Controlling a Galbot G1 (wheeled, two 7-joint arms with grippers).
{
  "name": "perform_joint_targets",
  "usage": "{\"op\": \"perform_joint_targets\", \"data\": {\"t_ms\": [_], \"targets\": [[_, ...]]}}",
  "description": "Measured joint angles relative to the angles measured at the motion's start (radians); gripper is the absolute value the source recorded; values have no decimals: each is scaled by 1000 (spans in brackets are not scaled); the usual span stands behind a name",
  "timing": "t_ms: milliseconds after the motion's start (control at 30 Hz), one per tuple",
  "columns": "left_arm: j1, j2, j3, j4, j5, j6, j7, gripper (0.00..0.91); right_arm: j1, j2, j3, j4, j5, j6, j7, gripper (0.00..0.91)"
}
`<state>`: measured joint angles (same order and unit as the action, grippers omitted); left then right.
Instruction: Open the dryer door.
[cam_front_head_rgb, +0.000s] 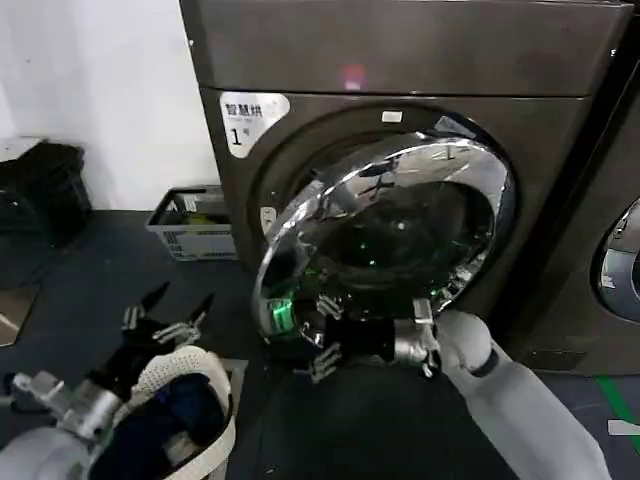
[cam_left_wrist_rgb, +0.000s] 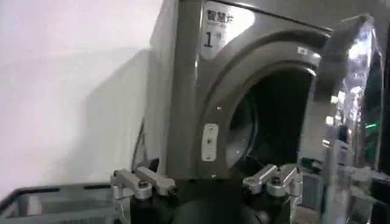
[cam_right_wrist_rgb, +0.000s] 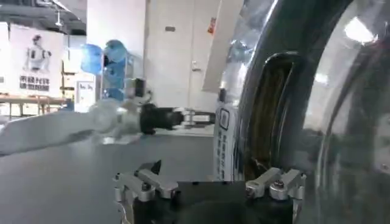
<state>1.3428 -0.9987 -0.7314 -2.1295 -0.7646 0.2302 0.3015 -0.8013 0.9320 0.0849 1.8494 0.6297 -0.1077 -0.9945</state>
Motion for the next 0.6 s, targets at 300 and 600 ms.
{"op": "perform_joint_targets", "data": {"t_ms": [300,600], "targets": [[-163,167,99,112,-159,-41,46,907,-68,-34,53,48,4,35,-60,907],[-287,255,274,181,-165,-41,48,907,-124,-65,104,78,7,44,-109,907]]}}
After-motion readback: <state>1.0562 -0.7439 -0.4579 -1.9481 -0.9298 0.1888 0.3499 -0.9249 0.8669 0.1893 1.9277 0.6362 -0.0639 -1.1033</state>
